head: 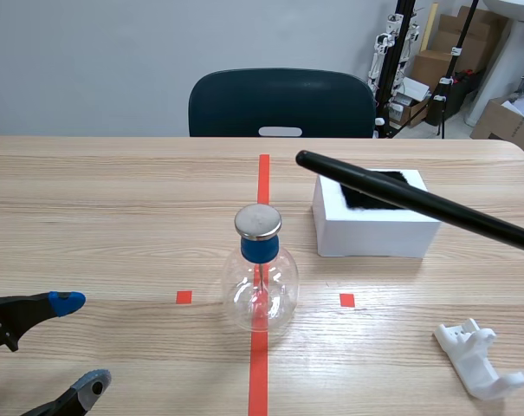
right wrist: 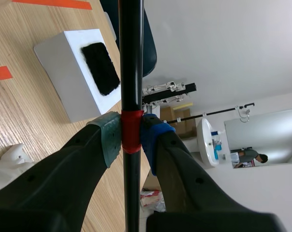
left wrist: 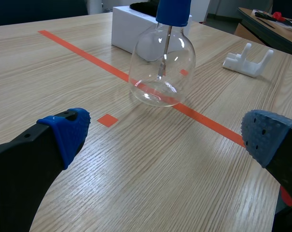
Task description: Do the electroscope experiment. move the rod toward and away from the electroscope
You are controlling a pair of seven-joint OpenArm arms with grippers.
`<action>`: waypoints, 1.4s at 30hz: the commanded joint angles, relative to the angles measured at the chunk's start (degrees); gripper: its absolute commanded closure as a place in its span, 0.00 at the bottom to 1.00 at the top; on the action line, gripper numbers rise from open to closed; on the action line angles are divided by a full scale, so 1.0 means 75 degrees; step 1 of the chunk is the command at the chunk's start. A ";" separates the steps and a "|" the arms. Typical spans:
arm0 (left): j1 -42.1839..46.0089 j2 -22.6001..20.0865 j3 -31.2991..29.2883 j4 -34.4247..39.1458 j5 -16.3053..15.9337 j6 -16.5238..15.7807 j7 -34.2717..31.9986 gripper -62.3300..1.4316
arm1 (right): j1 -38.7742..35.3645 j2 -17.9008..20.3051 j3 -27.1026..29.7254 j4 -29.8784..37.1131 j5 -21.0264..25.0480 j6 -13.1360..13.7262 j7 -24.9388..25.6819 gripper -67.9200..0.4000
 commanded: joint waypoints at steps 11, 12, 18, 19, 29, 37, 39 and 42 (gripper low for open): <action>-0.0044 0.0015 -0.0050 0.0047 -0.0076 -0.0015 -0.0102 0.00 | 0.0090 0.0058 0.0044 0.0128 0.0052 -0.0117 0.0082 0.99; -0.0044 0.0015 -0.0050 0.0047 -0.0076 -0.0015 -0.0102 0.00 | 0.0090 0.0058 0.0044 0.0128 0.0052 -0.0117 0.0082 0.99; -0.0044 0.0015 -0.0050 0.0047 -0.0076 -0.0015 -0.0102 0.00 | 0.0090 0.0058 0.0044 0.0128 0.0052 -0.0117 0.0079 0.99; -0.0044 0.0015 -0.0050 0.0047 -0.0076 -0.0015 -0.0102 0.00 | 0.0090 0.0058 0.0044 0.0128 0.0052 -0.0117 0.0079 0.99; -0.0044 0.0015 -0.0050 0.0047 -0.0076 -0.0015 -0.0102 0.00 | 0.0090 0.0058 0.0044 0.0128 0.0052 -0.0117 0.0079 0.99; -0.0044 0.0015 -0.0050 0.0047 -0.0076 -0.0015 -0.0102 0.00 | 0.0125 0.0058 0.0044 0.0128 0.0052 -0.0117 0.0079 0.99; -0.0044 0.0015 -0.0050 0.0047 -0.0076 -0.0015 -0.0102 0.00 | 0.0204 0.0058 0.0044 0.0128 0.0052 -0.0117 0.0085 0.99; -0.0044 0.0015 -0.0050 0.0047 -0.0076 -0.0015 -0.0099 0.00 | 0.0303 0.0058 0.0044 0.0128 0.0052 -0.0119 0.0085 0.99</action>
